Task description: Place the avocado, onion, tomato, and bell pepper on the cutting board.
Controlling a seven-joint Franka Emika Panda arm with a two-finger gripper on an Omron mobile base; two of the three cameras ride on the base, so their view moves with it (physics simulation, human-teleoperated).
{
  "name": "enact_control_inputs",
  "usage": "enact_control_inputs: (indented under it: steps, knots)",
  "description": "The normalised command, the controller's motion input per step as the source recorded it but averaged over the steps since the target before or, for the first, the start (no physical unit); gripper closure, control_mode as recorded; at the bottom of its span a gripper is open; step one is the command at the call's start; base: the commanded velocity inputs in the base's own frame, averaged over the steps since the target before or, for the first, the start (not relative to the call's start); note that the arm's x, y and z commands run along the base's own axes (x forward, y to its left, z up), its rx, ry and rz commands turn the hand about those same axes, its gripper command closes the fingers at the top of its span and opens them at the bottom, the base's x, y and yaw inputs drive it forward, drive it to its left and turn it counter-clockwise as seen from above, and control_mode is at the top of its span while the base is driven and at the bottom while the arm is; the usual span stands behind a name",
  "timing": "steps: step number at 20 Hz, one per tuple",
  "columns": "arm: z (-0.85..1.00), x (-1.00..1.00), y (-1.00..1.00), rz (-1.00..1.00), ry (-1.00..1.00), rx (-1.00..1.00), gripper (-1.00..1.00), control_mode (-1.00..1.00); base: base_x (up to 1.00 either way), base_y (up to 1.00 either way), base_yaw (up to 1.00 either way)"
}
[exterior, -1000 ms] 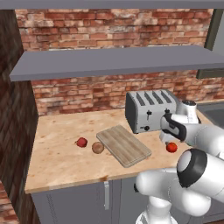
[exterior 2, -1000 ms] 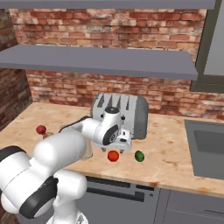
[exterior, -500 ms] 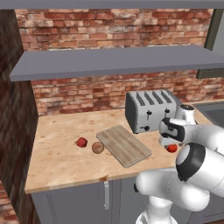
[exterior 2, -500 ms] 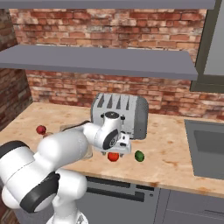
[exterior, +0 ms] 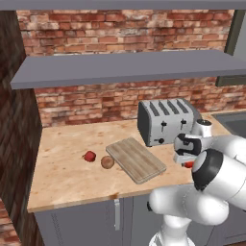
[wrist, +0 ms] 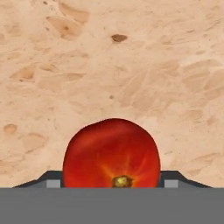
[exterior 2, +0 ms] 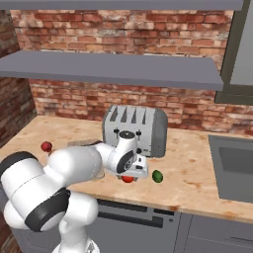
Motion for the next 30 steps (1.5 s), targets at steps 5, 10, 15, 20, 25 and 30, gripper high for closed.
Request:
enact_control_inputs:
  steps: [5, 10, 15, 20, 25, 30]
  knots:
    - [-0.05, 0.0, 0.0, 0.0, 0.0, 0.0, 1.0, -1.0, 0.0, 0.0, 0.0]
    - [0.13, -0.1, 0.15, 0.05, -0.09, 0.0, 1.0, -1.0, 0.0, 0.0, 0.0]
    - [0.6, -0.37, 0.42, 0.09, -0.29, -0.03, 1.0, -1.0, 0.0, 0.0, 0.0]
    - [0.65, -0.26, 0.58, 0.1, -0.28, -0.02, 1.0, -1.0, 0.0, 0.0, 0.0]
    - [0.48, -0.02, 0.76, 0.09, -0.13, 0.0, 1.0, -1.0, 0.0, 0.0, 0.0]
    - [0.4, 0.0, 0.73, 0.07, -0.01, -0.01, 1.0, -1.0, 0.0, 0.0, 0.0]
